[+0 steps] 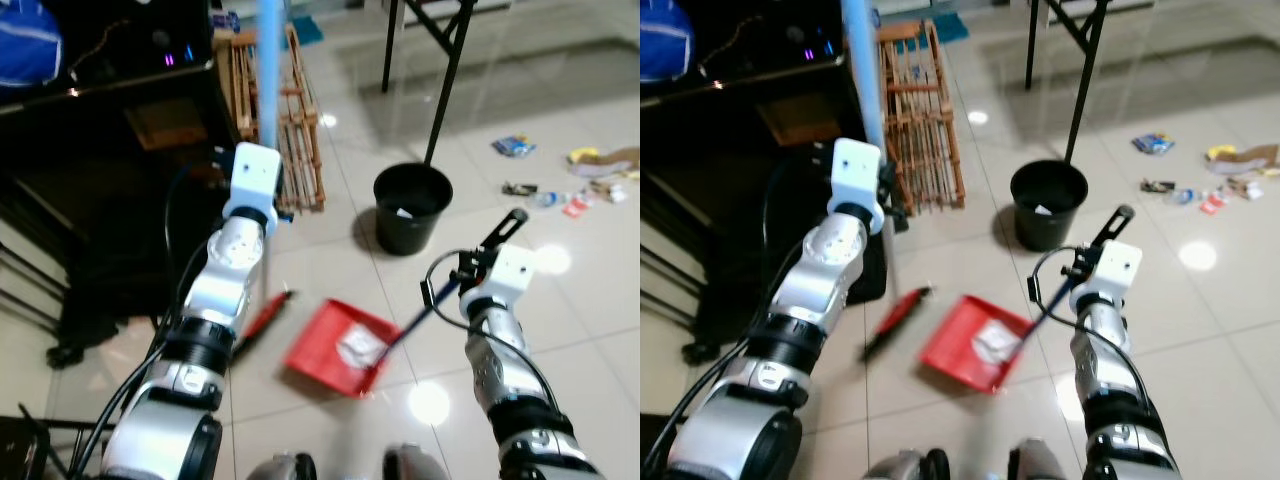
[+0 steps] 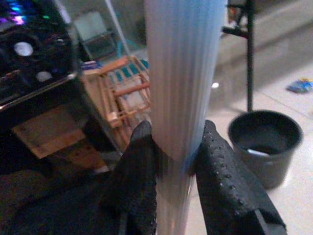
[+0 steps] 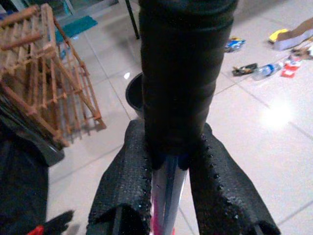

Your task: Sweep floor

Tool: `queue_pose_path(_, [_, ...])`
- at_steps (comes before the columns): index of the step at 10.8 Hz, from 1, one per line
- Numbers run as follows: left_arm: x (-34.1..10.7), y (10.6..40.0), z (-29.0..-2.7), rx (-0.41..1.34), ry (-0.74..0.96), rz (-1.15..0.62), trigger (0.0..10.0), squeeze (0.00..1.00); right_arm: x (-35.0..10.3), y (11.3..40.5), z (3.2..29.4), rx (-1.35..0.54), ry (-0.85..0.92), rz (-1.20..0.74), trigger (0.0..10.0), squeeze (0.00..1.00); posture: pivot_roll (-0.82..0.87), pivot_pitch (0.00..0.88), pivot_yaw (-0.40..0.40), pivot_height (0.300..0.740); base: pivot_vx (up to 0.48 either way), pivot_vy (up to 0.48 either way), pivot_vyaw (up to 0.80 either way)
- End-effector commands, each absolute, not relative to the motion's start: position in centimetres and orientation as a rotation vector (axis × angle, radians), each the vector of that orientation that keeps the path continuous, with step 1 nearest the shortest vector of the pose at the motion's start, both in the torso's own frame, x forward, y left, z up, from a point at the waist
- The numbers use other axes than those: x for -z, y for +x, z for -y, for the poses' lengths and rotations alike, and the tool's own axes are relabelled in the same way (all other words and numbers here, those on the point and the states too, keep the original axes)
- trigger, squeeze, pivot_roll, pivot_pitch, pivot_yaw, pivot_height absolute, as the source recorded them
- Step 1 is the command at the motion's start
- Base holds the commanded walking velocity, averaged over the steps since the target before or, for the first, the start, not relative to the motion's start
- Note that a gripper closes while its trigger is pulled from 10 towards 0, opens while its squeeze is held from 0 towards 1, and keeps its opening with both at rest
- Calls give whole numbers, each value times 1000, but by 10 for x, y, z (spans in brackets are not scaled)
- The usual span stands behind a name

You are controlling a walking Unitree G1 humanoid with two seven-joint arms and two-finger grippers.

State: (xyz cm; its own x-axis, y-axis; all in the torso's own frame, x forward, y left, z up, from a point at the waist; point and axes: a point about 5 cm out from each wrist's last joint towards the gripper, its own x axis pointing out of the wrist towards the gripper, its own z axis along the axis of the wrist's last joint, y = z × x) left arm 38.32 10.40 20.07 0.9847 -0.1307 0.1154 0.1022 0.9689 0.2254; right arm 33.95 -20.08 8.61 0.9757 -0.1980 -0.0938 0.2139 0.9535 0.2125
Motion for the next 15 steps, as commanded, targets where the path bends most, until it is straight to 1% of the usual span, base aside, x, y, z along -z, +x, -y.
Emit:
queue_pose_path(1, [-213, 384, -105, 112, 227, 185, 10000, 0, -93, 342, 202, 212, 229, -34, 10000, 0, -37, 189, 92, 740, 337, 0, 0])
queue_pose_path(7, [-211, 385, -107, 103, 225, 178, 10000, 0, -95, 343, 202, 211, 227, -30, 10000, 0, -37, 187, 83, 740, 340, 0, 0])
queue_pose_path(11, [-207, 382, -100, 79, 183, 183, 10000, 0, -106, 348, 213, 183, 171, -23, 10000, 0, -41, 169, 1, 740, 342, 0, 0])
queue_pose_path(15, [-199, 378, -95, 52, 142, 181, 10000, 0, -112, 351, 211, 132, 134, -30, 10000, 0, -46, 152, -81, 740, 341, 0, 0])
